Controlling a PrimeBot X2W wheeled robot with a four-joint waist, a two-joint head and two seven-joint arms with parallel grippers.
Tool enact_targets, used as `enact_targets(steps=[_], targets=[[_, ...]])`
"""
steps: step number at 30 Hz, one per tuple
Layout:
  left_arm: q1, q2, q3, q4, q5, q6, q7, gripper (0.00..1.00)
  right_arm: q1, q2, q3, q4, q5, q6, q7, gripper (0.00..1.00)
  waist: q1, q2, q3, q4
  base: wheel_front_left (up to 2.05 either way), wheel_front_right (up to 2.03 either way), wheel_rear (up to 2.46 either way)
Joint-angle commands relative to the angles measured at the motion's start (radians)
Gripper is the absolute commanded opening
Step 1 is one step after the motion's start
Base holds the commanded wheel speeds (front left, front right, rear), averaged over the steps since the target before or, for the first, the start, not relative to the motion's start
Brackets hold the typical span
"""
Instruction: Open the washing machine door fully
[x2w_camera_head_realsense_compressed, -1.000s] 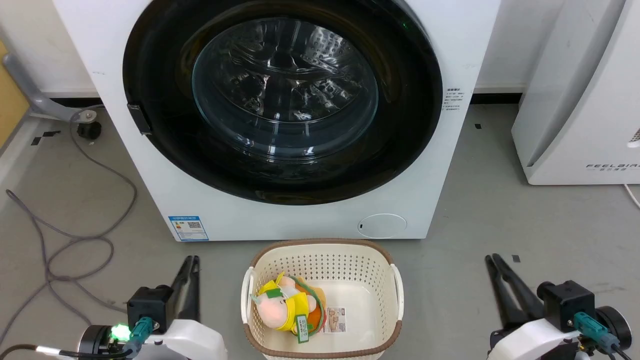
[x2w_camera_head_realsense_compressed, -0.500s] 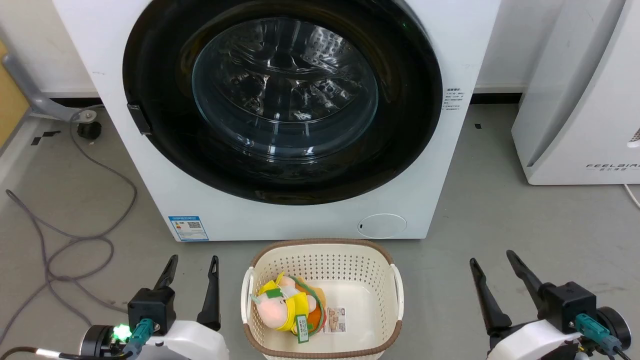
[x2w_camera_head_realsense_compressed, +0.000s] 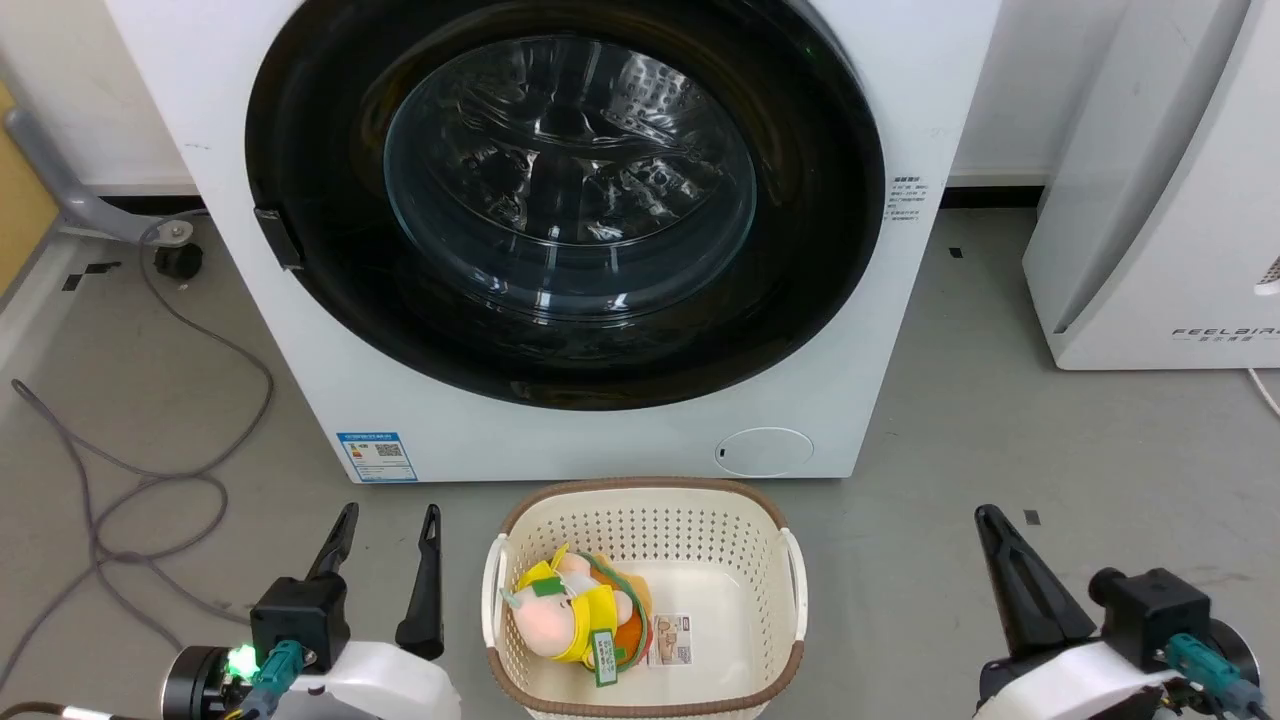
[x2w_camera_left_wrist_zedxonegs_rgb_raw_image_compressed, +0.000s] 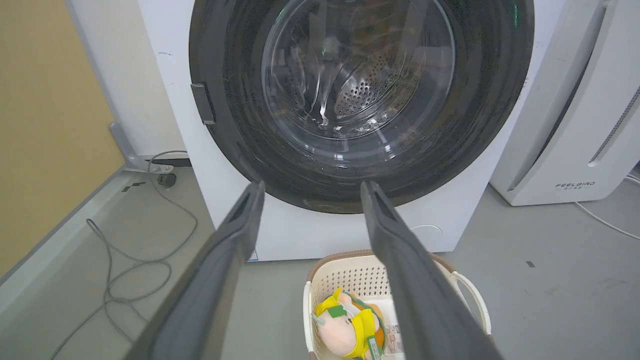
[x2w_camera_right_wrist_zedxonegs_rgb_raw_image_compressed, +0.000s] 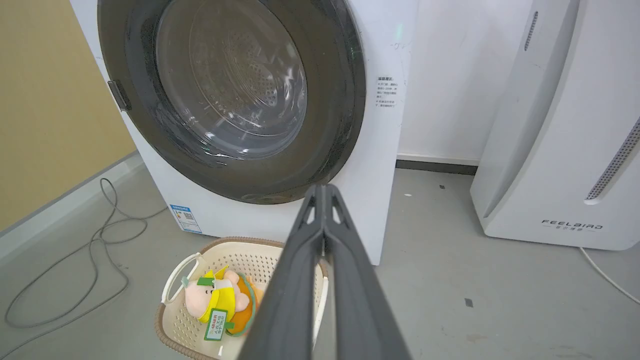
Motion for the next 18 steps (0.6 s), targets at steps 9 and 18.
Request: enact_targets(steps=[9,18], targets=[[-0.023,-0.005,-0.005,-0.015,-0.025,-0.002,-0.025,1.0,-0.011,0.0,-0.026,0.0,0.207,0.0,-0.025,0.0,0.0,0.0,0.004,0.004,0.0,0.0,0.0],[-0.036,-0.007,-0.006,-0.02,-0.034,-0.009,-0.042,1.0,-0.058,0.0,-0.061,-0.001,0.403,0.0,-0.043,0.0,0.0,0.0,0.018,0.002,0.0,0.0,0.0]])
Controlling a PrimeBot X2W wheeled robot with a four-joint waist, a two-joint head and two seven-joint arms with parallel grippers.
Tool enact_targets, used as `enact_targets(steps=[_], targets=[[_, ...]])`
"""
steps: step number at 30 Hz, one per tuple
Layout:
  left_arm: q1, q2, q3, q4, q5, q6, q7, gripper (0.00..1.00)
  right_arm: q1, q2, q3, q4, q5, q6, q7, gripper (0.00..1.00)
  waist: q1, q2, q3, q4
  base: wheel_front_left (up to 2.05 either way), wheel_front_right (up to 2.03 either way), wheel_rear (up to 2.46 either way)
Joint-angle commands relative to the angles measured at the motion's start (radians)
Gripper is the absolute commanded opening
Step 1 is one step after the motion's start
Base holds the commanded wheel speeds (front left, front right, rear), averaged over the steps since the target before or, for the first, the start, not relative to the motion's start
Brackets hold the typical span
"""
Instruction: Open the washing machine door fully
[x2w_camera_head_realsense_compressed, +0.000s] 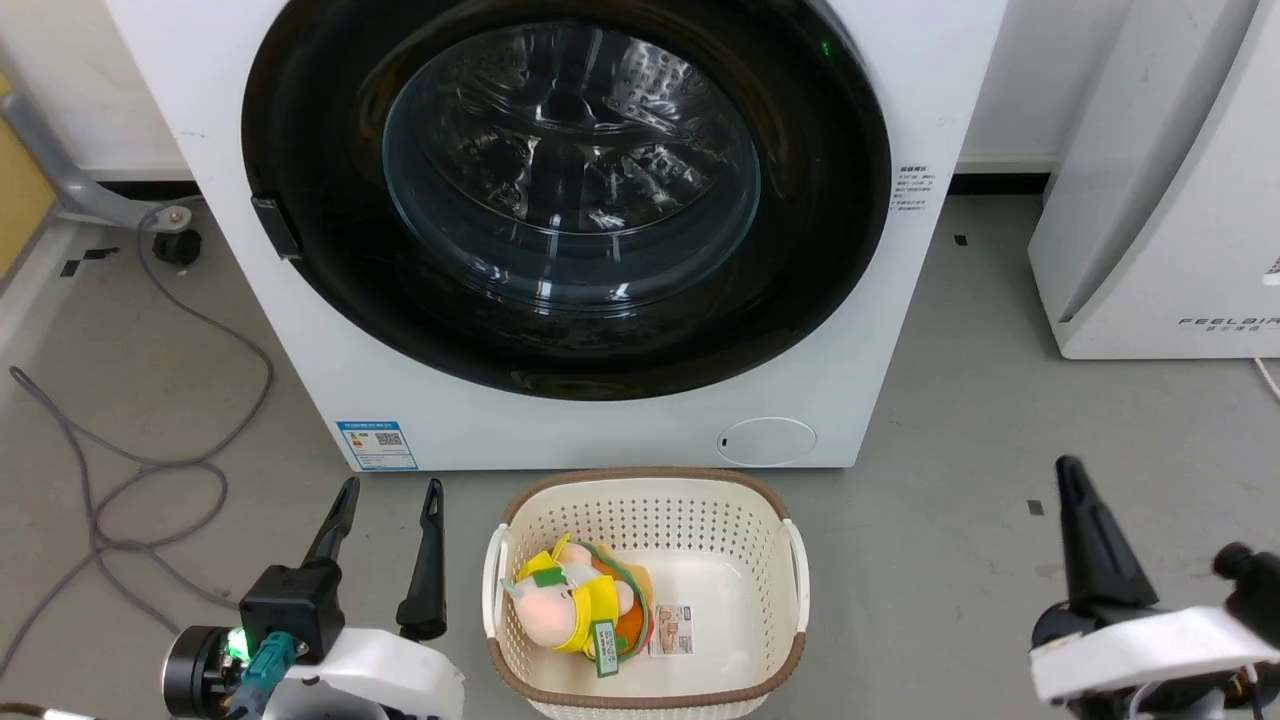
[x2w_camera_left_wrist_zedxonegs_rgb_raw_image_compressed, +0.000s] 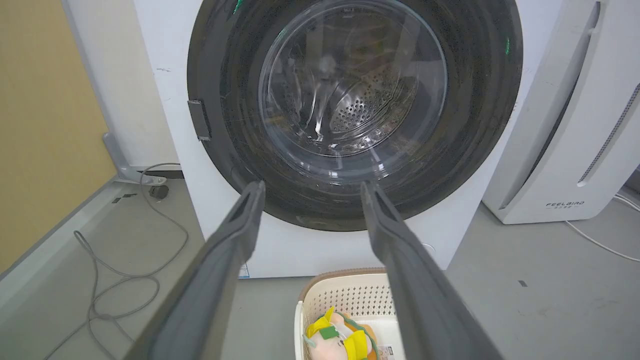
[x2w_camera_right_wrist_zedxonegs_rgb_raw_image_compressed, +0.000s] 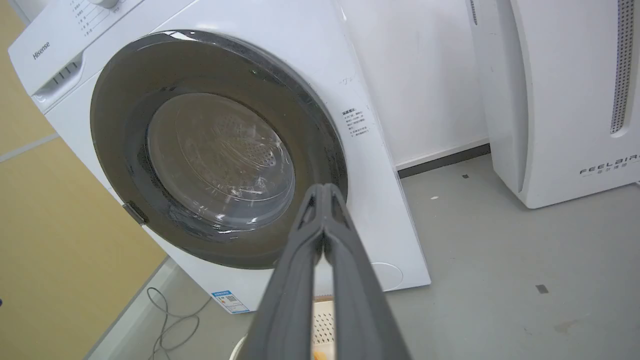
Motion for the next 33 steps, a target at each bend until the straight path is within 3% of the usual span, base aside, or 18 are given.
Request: enact_targets(steps=[1,6,23,33], targets=[[-0.017,-0.004,-0.002,-0.006,-0.008,-0.002,-0.01,1.0,-0.028,0.0,-0.009,0.002,0.055,0.0,-0.01,0.0,0.0,0.0,0.003,-0.001,0.0,0.0,0.0],[-0.029,-0.005,0.0,-0.016,-0.012,-0.008,-0.019,1.0,-0.079,0.0,-0.039,0.02,0.204,0.0,-0.02,0.0,0.0,0.0,0.016,-0.001,0.0,0.0,0.0],[-0.095,-0.008,0.016,-0.062,-0.031,-0.037,-0.051,1.0,-0.437,-0.006,-0.179,0.228,0.479,0.0,-0.052,0.0,0.0,0.0,0.103,-0.005,0.0,0.0,0.0],[-0.144,-0.009,0.013,-0.105,-0.044,-0.055,-0.07,1.0,-0.734,-0.095,-0.15,0.427,0.555,0.0,-0.049,0.0,0.0,0.0,0.173,0.009,0.0,0.0,0.0]])
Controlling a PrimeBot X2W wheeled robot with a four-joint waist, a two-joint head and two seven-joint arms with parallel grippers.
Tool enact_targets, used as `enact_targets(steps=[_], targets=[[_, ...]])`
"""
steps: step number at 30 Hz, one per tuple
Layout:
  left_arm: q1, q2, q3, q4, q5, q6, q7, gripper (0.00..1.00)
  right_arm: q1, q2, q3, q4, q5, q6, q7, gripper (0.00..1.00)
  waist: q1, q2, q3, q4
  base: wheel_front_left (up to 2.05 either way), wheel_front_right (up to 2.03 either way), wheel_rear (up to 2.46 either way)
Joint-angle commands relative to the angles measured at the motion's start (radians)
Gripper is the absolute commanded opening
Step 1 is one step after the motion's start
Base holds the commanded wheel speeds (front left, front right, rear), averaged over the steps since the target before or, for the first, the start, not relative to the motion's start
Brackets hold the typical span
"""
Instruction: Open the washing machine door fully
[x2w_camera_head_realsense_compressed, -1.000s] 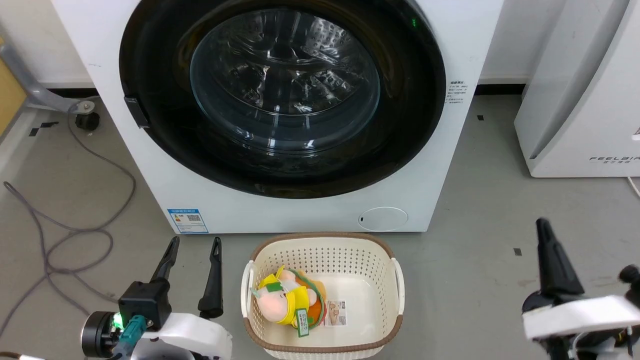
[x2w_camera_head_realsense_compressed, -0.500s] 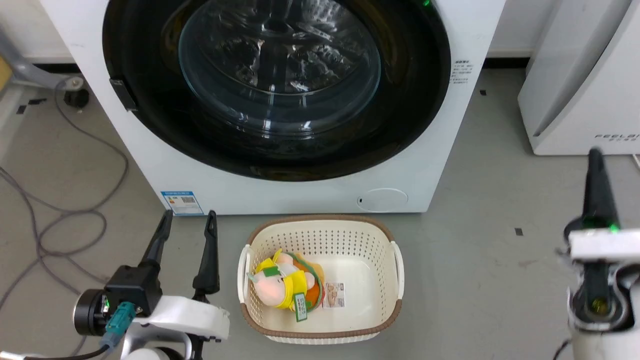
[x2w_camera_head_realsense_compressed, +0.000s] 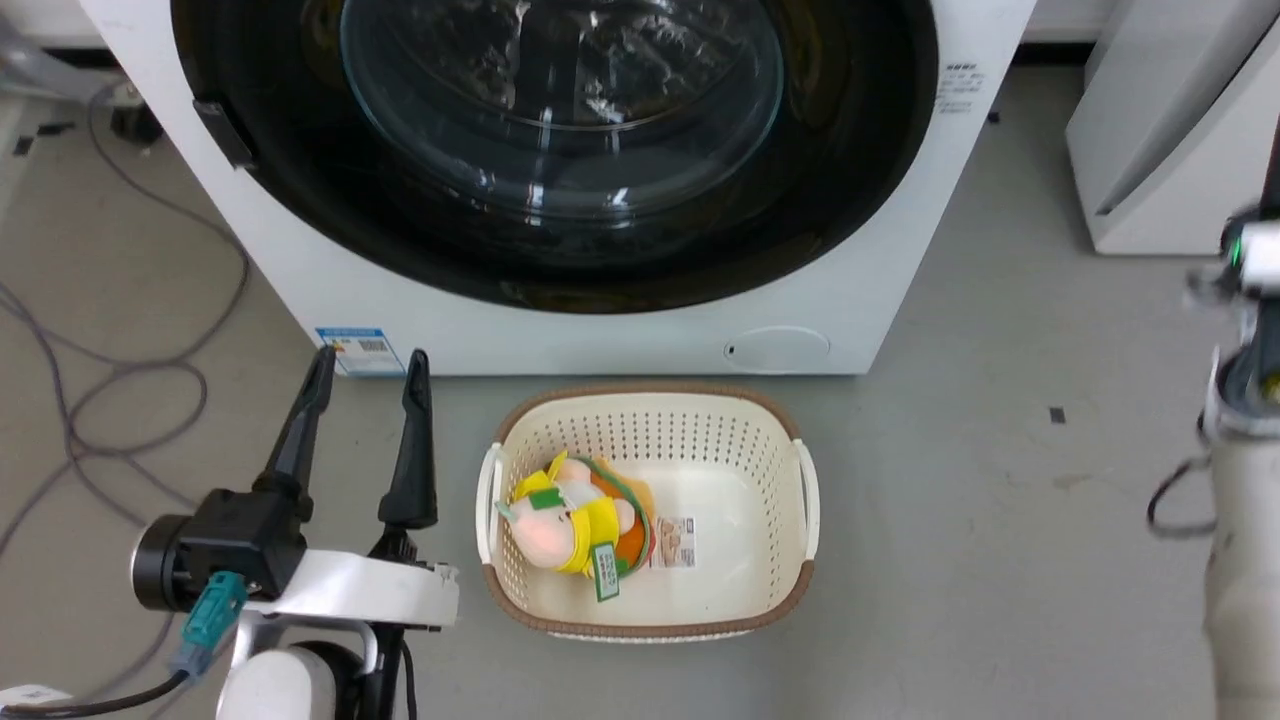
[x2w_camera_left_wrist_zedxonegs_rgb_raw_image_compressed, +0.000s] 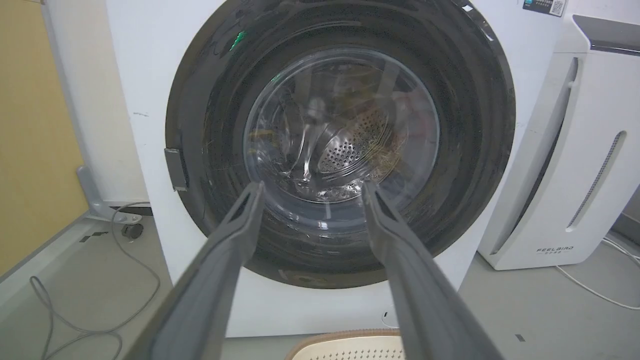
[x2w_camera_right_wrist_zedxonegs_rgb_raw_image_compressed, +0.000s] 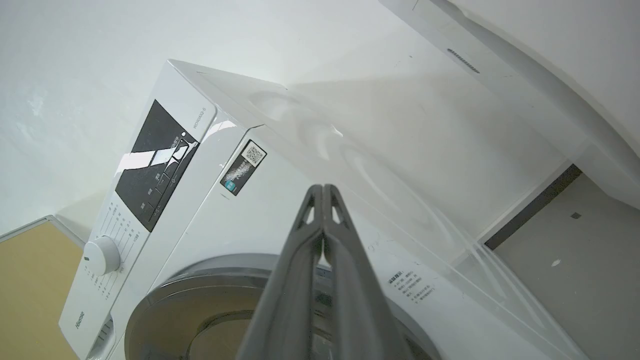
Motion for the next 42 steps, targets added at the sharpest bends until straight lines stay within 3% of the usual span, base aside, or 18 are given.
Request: enact_targets(steps=[1,13,21,35,42], targets=[[-0.023,0.0,0.002,-0.012,-0.011,-0.01,-0.011,1.0,-0.077,-0.024,0.014,0.044,0.027,0.001,0.006,0.0,-0.0001,0.0,0.02,0.005,0.0,0.0,0.0],[-0.063,-0.002,0.012,-0.038,-0.041,-0.024,-0.033,1.0,-0.403,-0.117,0.202,0.312,-0.008,0.001,0.211,0.0,-0.0001,0.0,0.088,0.015,0.0,0.0,0.0],[-0.088,-0.003,0.019,-0.044,-0.055,-0.031,-0.048,1.0,-0.526,-0.109,0.332,0.368,-0.013,0.001,0.401,0.0,-0.0001,0.0,0.119,0.019,0.0,0.0,0.0],[-0.129,-0.005,0.031,-0.061,-0.071,-0.043,-0.073,1.0,-0.74,-0.085,0.444,0.497,-0.021,0.001,0.51,0.0,-0.0001,0.0,0.185,0.029,0.0,0.0,0.0],[-0.149,-0.006,0.029,-0.059,-0.099,-0.04,-0.086,1.0,-0.835,-0.083,0.504,0.557,-0.006,0.001,0.624,0.0,-0.0001,0.0,0.21,0.039,0.0,0.0,0.0]])
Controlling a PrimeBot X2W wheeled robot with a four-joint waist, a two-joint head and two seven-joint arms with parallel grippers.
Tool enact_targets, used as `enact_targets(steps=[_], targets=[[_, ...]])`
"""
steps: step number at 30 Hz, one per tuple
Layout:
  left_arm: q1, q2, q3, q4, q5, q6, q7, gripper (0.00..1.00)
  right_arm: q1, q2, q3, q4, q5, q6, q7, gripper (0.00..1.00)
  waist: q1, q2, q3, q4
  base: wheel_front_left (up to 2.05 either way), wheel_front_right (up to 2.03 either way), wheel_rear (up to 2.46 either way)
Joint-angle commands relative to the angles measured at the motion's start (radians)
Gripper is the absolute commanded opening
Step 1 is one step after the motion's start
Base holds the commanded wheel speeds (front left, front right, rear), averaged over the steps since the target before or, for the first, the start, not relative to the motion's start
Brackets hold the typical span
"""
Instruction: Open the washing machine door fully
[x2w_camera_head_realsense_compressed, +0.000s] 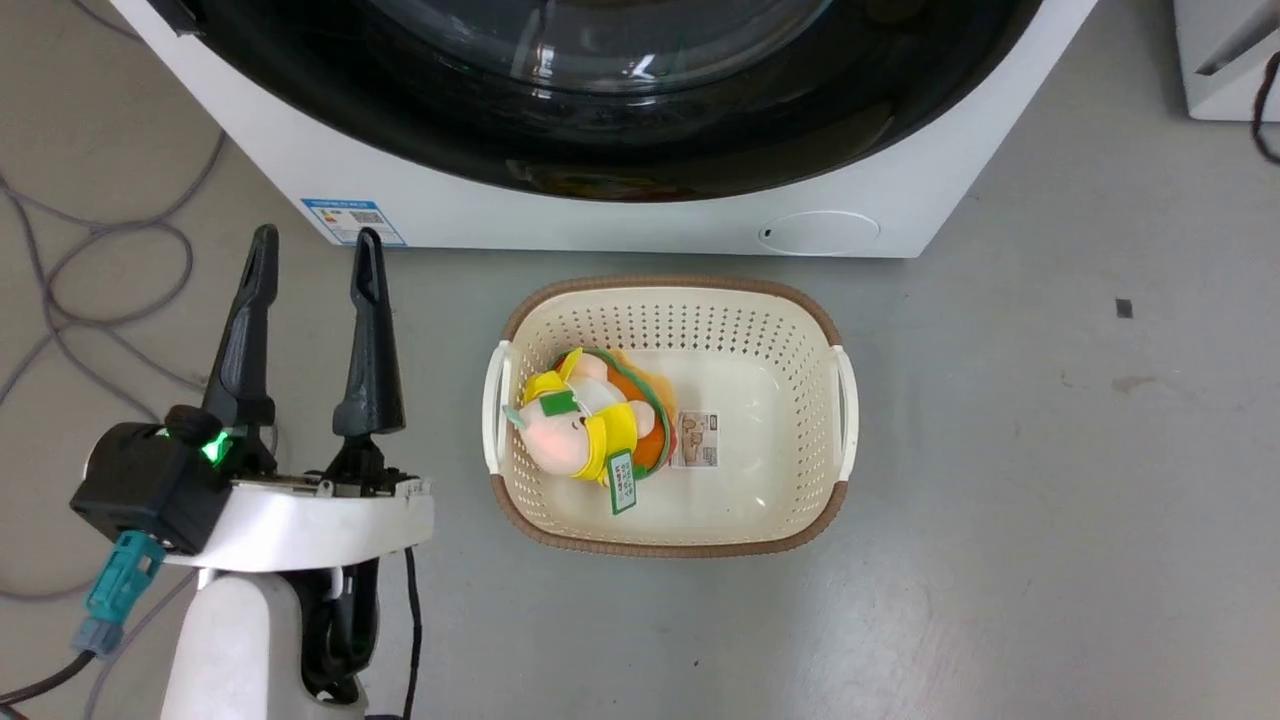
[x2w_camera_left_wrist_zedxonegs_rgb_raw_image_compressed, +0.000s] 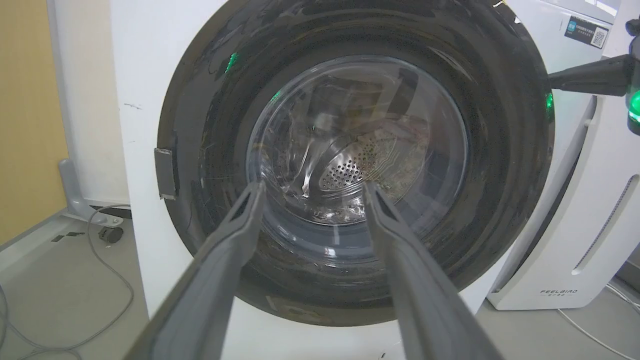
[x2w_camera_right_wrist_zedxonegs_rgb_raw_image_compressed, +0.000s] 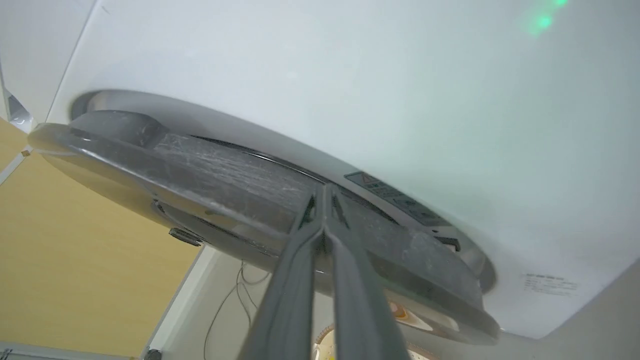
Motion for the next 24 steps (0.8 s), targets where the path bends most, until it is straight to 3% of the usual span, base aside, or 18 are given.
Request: enact_targets(steps=[1,6,24], targets=[[-0.021,-0.001,0.001,-0.002,-0.007,0.005,-0.009,1.0,-0.038,0.0,0.017,0.019,0.019,0.001,0.022,0.0,-0.0001,0.0,0.004,0.003,0.0,0.0,0.0],[-0.034,-0.002,0.006,0.004,-0.006,0.007,-0.018,1.0,-0.075,-0.01,0.04,0.044,0.054,0.001,0.096,0.0,-0.0001,0.0,0.017,0.01,0.0,0.0,0.0],[-0.008,-0.002,-0.006,0.044,0.006,0.018,-0.018,1.0,0.076,-0.025,0.047,-0.049,0.102,0.001,0.297,0.0,-0.0001,0.0,-0.03,0.031,0.0,0.0,0.0]])
